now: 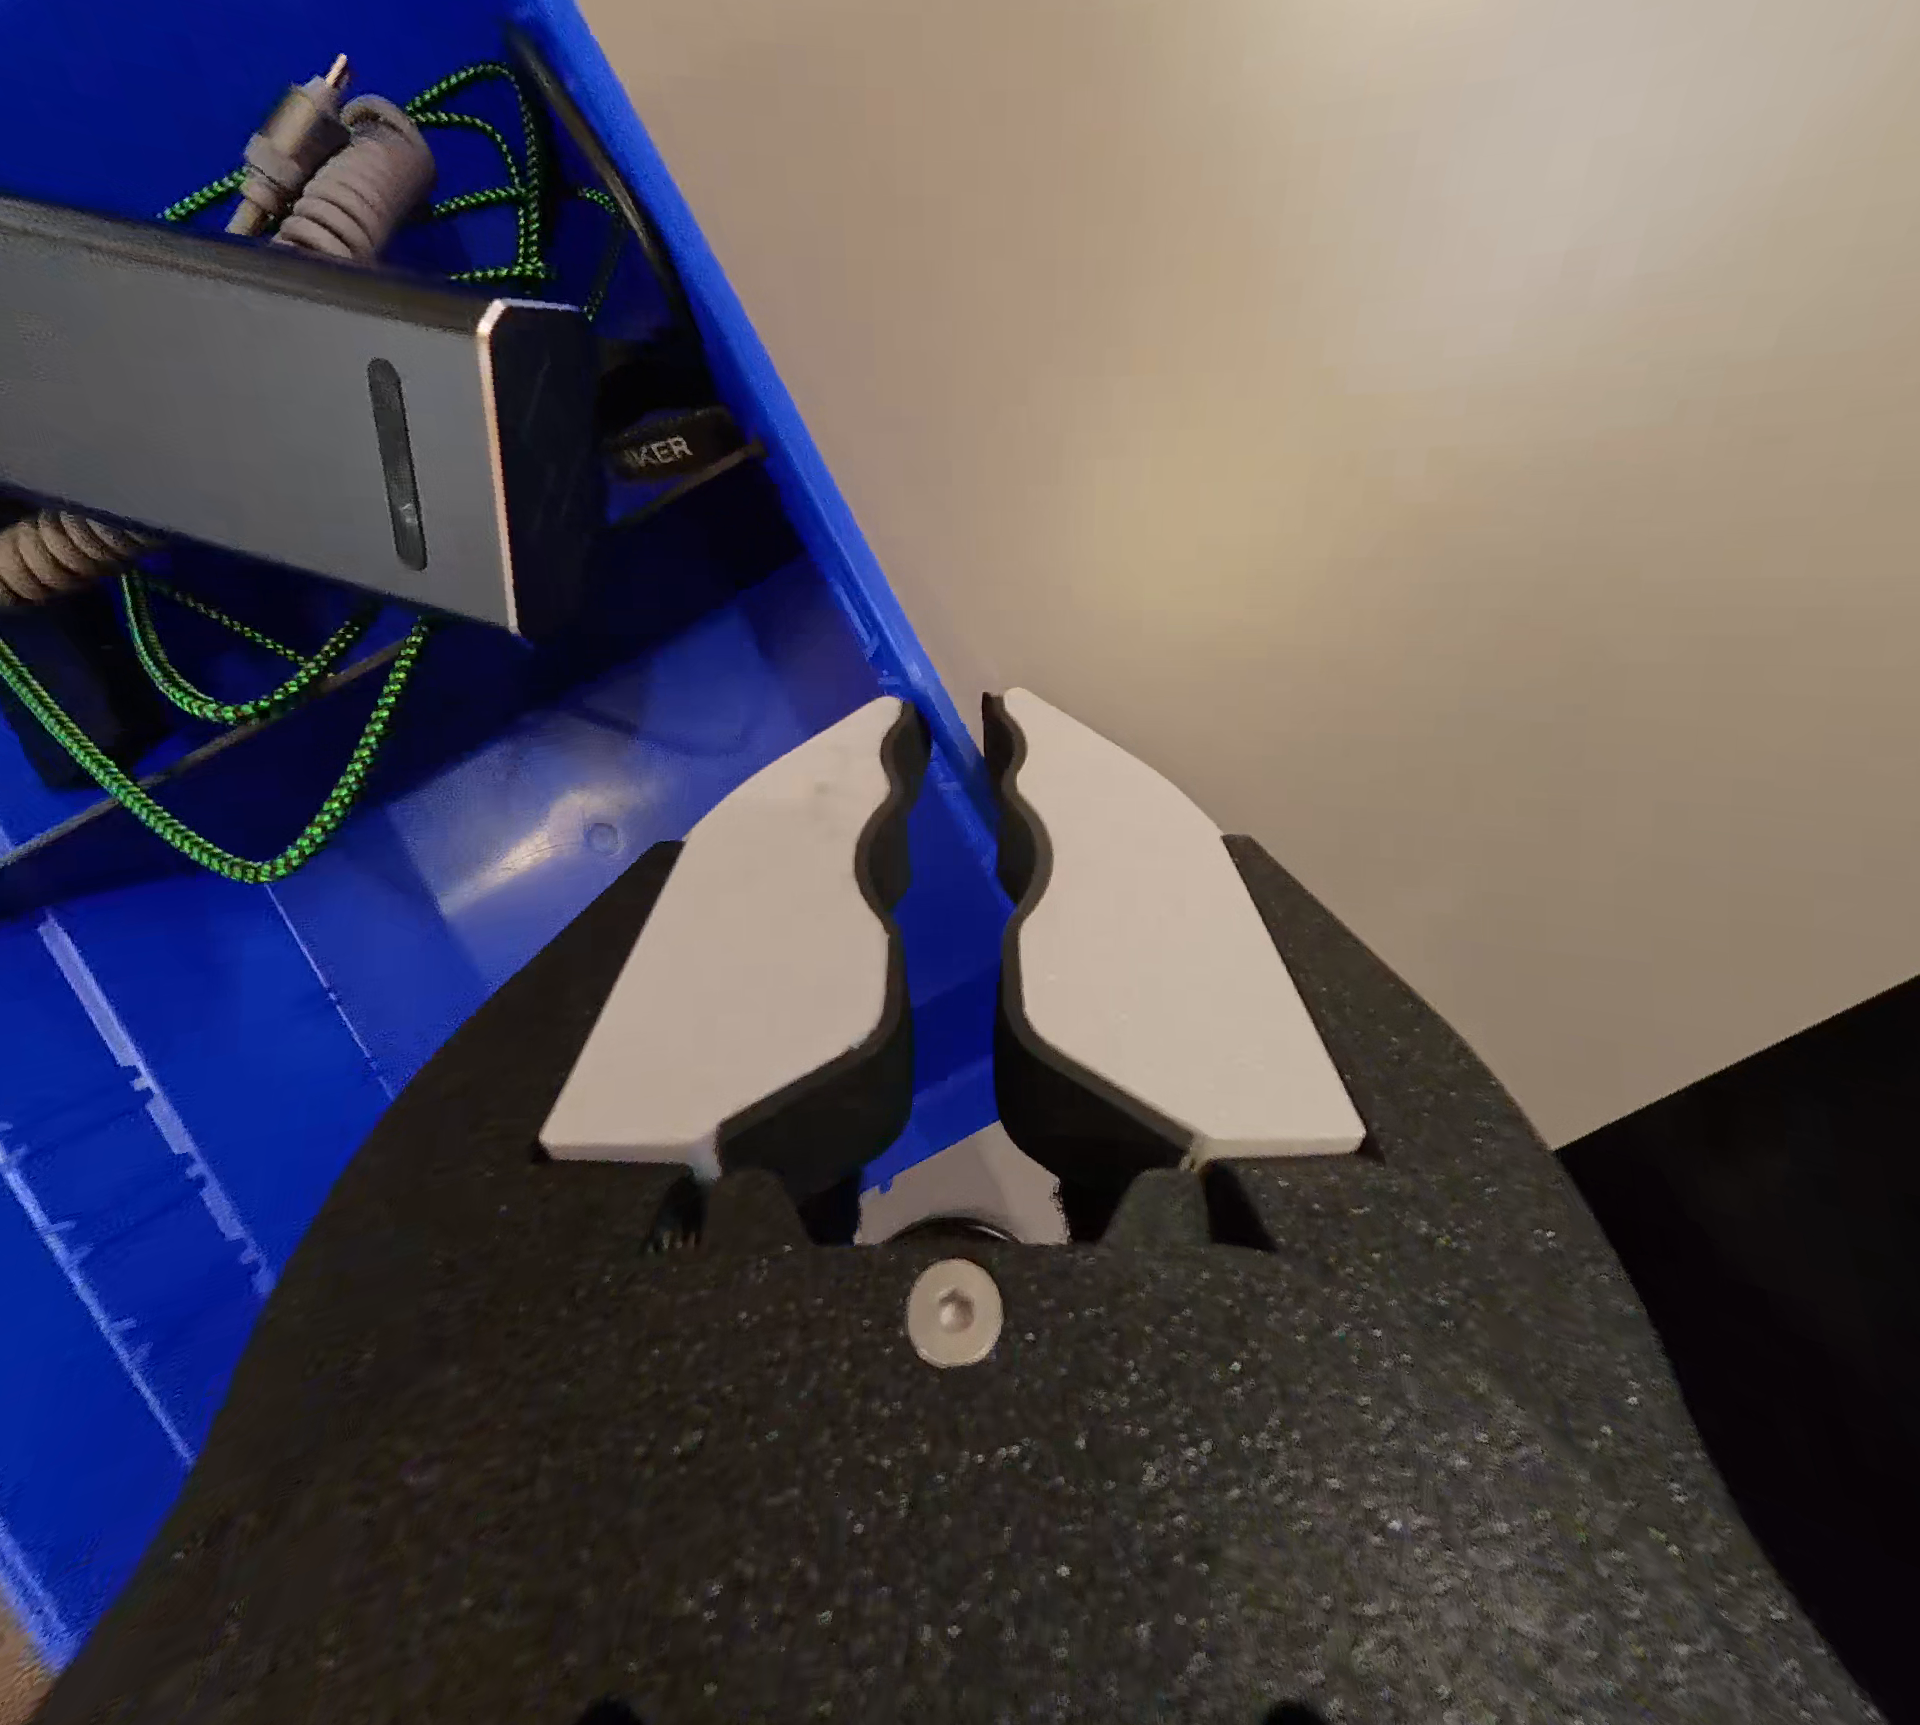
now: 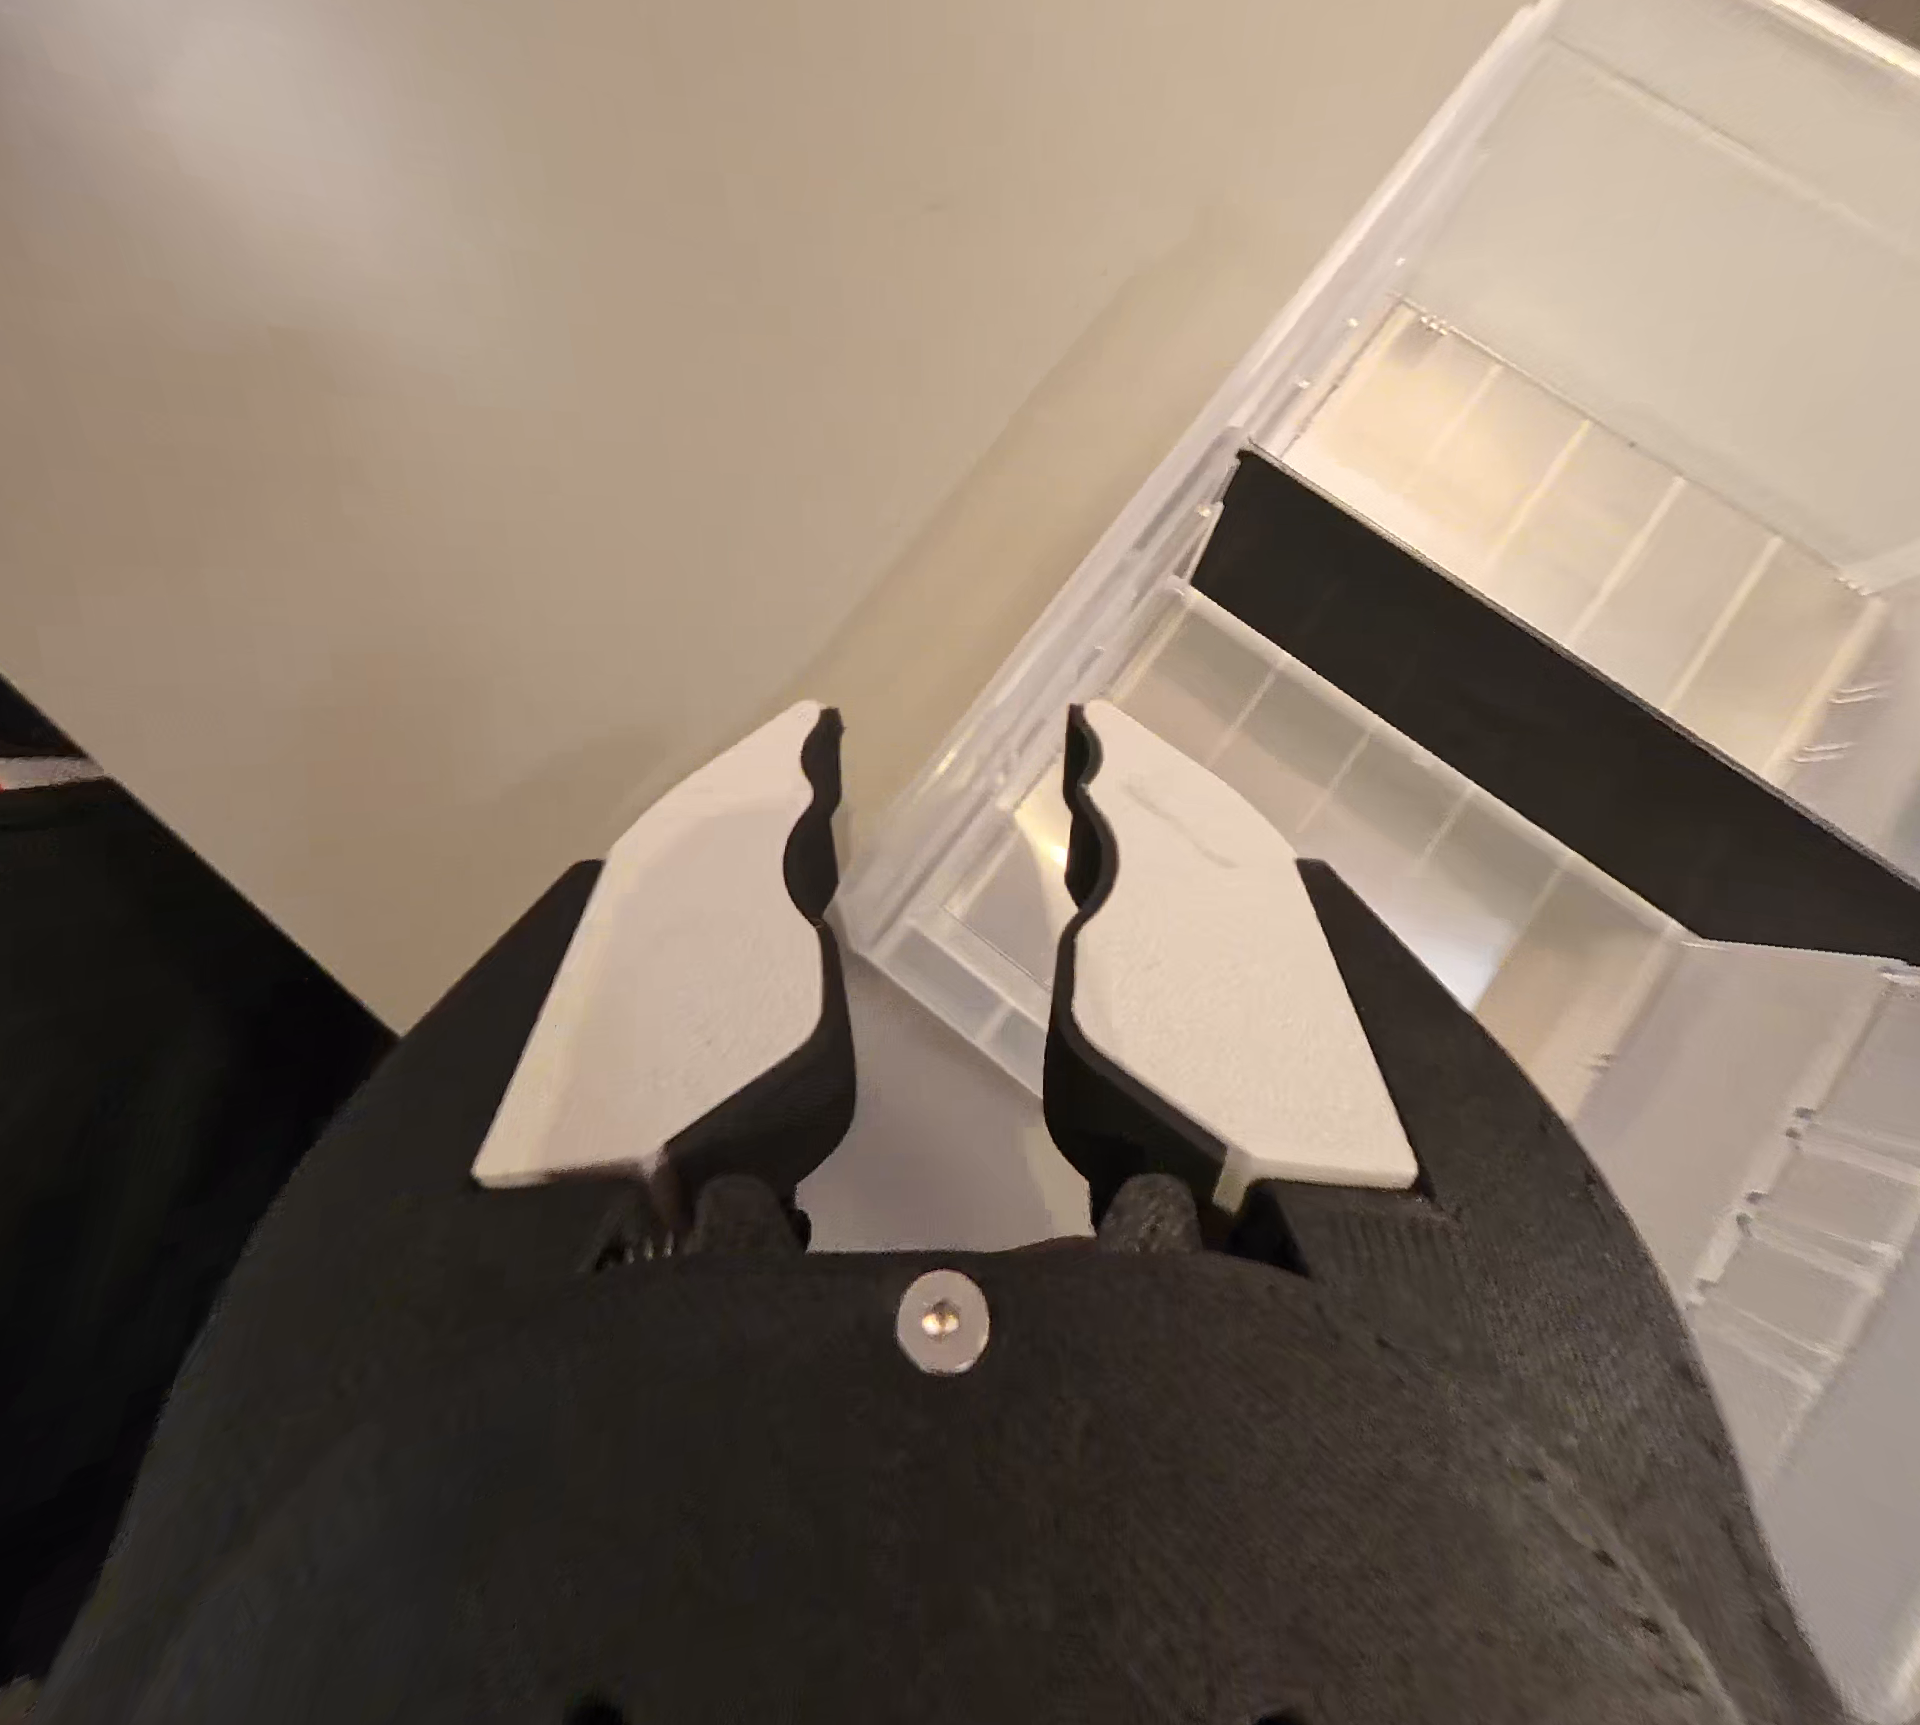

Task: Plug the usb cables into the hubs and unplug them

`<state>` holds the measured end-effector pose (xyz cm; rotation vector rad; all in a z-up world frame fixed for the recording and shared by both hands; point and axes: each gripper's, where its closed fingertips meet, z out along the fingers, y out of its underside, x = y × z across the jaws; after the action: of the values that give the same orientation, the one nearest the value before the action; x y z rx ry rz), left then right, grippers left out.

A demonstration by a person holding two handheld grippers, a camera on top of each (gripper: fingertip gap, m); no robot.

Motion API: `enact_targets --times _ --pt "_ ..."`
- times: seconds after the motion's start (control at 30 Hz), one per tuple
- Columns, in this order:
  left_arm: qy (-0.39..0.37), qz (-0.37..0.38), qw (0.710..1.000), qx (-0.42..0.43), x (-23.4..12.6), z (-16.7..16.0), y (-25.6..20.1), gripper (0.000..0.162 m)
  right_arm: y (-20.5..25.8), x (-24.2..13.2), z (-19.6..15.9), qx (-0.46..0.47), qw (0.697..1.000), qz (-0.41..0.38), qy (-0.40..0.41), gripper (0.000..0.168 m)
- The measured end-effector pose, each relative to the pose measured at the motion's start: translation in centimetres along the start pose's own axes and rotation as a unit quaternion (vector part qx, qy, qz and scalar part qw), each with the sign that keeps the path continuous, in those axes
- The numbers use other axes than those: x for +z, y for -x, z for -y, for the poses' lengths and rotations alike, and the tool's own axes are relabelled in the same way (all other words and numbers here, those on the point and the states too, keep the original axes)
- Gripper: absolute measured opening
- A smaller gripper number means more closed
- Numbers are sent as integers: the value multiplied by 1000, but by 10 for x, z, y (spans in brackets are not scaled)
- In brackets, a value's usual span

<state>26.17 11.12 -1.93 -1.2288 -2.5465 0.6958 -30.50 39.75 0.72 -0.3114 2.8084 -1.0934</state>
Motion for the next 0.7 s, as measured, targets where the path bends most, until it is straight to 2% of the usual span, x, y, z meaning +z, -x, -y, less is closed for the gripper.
enact_targets --times 0.07,0.27,0.33,0.4,0.47,0.7 --pt "-5 1 1000 -3 -2 -2 2 11 4 -3 6 18 1000 2 -12 41" --pt "11 22 999 33 -5 -8 12 11 16 12 -4 10 998 -45 37 45" --pt "8 15 999 31 -6 -9 14 11 12 12 -6 -3 995 -82 50 38" --pt "2 8 1000 30 -7 -11 16 11 -1 10 -11 -22 988 -137 70 24" --pt "-3 1 1000 27 -8 -12 19 11 -7 12 -14 -28 984 -154 85 9" --pt "-20 -4 1000 22 -10 -13 33 10 -31 15 -9 -30 981 -166 98 8"
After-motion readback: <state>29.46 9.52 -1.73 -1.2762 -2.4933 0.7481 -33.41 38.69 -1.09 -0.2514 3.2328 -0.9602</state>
